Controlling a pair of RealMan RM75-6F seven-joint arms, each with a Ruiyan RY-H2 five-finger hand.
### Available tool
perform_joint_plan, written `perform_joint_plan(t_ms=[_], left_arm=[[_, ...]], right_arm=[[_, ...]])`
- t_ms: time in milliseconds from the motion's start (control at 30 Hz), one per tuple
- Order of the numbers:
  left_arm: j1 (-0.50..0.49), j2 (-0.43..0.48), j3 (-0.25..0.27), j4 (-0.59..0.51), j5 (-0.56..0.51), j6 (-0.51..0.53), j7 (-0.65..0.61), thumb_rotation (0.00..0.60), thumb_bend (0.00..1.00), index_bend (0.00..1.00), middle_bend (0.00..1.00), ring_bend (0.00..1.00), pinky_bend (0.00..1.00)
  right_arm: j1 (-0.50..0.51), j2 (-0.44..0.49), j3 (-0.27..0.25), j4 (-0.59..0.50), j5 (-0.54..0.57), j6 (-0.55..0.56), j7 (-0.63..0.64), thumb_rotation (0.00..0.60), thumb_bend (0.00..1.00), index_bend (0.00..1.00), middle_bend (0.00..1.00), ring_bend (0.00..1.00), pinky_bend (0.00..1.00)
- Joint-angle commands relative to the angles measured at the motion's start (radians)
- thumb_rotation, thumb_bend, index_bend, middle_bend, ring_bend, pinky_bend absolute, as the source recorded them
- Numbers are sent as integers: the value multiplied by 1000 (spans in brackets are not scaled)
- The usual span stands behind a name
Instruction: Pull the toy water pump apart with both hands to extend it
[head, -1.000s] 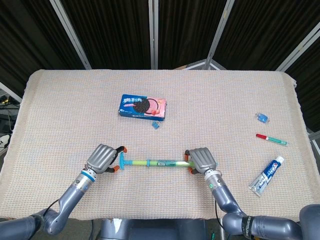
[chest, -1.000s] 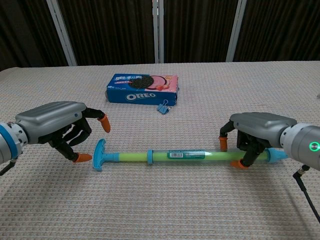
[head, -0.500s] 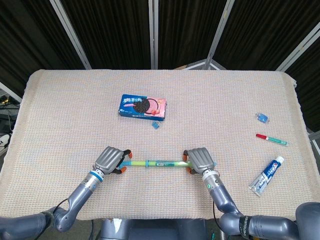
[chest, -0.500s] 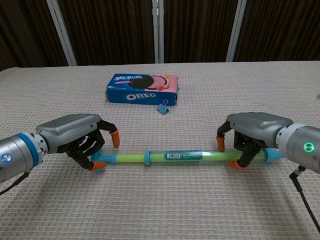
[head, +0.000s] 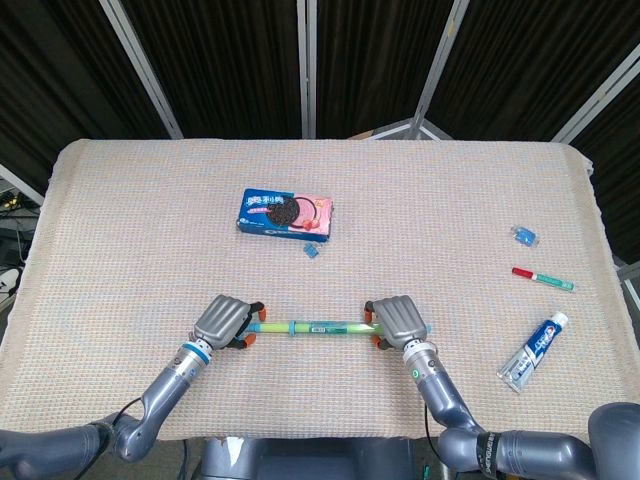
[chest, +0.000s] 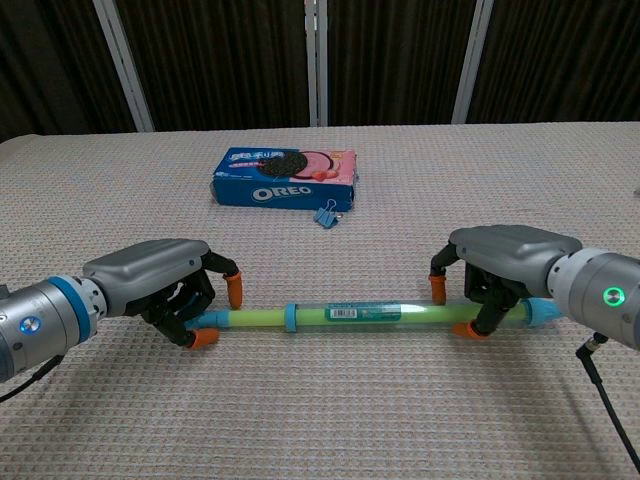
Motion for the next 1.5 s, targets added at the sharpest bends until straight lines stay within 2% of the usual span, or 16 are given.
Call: perform_joint_plan(t_ms=[33, 200, 300, 667, 1000, 1500], left_arm=[[-3, -4, 2, 5, -3, -2, -9, 600, 356, 434, 807, 770, 974], [-5, -9, 7, 15, 1, 8, -13, 600, 356, 460, 807, 770, 974], [-5, -11, 8, 17, -1, 10, -16, 600, 397, 492, 807, 770, 974], [-6, -14, 7, 27, -12, 23, -17, 600, 477, 686, 807, 770, 974], [-7, 27, -6, 24, -27, 38, -12, 600, 485, 739, 807, 770, 974], [5, 101, -17, 34, -54, 42, -42, 600, 490, 767, 815, 771, 974]], right_arm=[[1, 0, -1, 0, 0, 0, 2, 600, 584, 676, 1000, 1000, 1000], [2, -1, -4, 1, -1, 2, 4, 600, 584, 677, 1000, 1000, 1000], [2, -1, -5, 1, -3, 3, 5, 600, 584, 682, 1000, 1000, 1000], [2, 11, -9, -6, -8, 11, 7, 600, 586, 685, 1000, 1000, 1000], [-2, 60, -1, -54, -39, 27, 22, 600, 603, 689, 1000, 1000, 1000], [-10, 113, 6, -50, -50, 43, 36, 600, 606, 693, 1000, 1000, 1000]])
